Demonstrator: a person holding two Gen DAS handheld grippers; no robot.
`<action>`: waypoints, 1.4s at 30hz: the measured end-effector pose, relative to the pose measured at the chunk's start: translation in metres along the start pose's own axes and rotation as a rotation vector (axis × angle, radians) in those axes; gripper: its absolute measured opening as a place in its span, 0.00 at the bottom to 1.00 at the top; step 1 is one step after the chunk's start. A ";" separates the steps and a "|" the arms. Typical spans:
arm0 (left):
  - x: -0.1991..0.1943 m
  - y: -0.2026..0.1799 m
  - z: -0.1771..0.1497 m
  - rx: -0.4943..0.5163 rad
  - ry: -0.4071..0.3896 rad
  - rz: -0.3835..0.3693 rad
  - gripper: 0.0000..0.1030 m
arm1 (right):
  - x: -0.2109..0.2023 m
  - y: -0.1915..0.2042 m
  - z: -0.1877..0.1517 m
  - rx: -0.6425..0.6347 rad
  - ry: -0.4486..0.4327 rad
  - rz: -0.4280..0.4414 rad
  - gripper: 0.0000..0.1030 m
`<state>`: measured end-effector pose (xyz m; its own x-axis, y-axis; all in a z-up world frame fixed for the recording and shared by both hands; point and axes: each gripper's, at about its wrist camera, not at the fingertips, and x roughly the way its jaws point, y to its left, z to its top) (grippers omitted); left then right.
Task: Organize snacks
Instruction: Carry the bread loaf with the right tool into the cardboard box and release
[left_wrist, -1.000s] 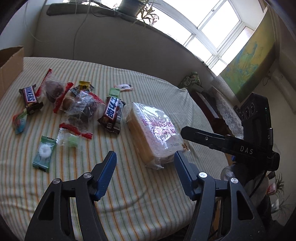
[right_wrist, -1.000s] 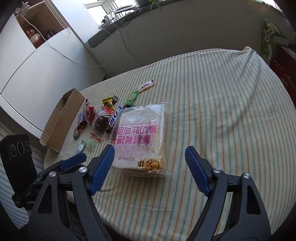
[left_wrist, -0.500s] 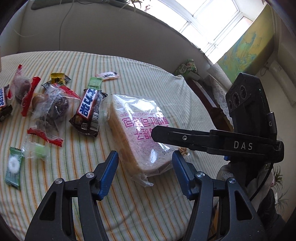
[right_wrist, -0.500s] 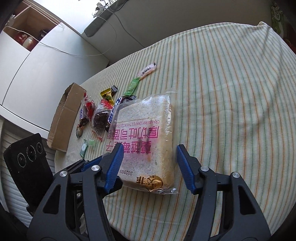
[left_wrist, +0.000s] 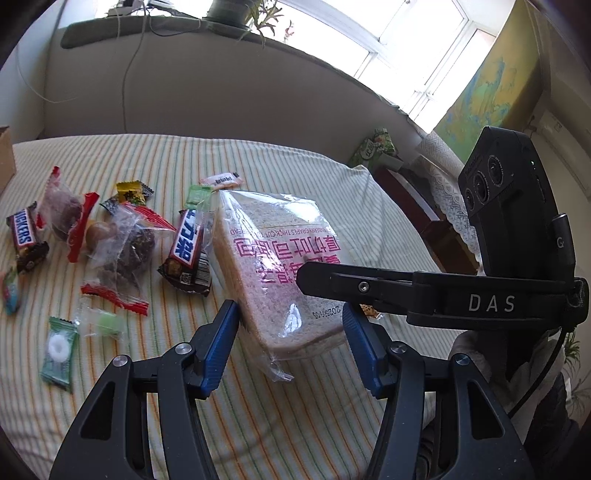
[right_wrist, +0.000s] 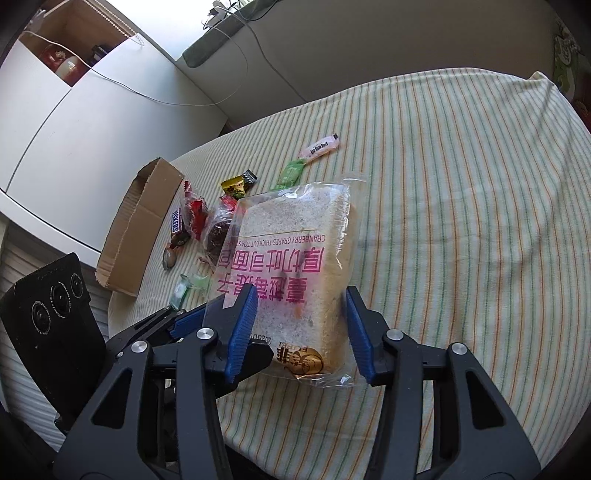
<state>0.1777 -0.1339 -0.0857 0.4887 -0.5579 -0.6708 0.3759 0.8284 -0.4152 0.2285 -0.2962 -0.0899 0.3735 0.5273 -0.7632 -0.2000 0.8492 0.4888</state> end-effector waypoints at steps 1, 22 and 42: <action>-0.004 0.002 0.001 0.000 -0.011 0.008 0.56 | -0.001 0.005 0.002 -0.010 -0.003 0.002 0.48; -0.115 0.105 0.036 -0.054 -0.274 0.203 0.56 | 0.053 0.163 0.079 -0.234 -0.022 0.126 0.48; -0.160 0.215 0.037 -0.242 -0.377 0.337 0.56 | 0.141 0.280 0.101 -0.383 0.085 0.222 0.48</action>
<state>0.2093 0.1316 -0.0454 0.8149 -0.2025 -0.5431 -0.0195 0.9269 -0.3749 0.3169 0.0128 -0.0181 0.2112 0.6849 -0.6973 -0.5941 0.6565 0.4649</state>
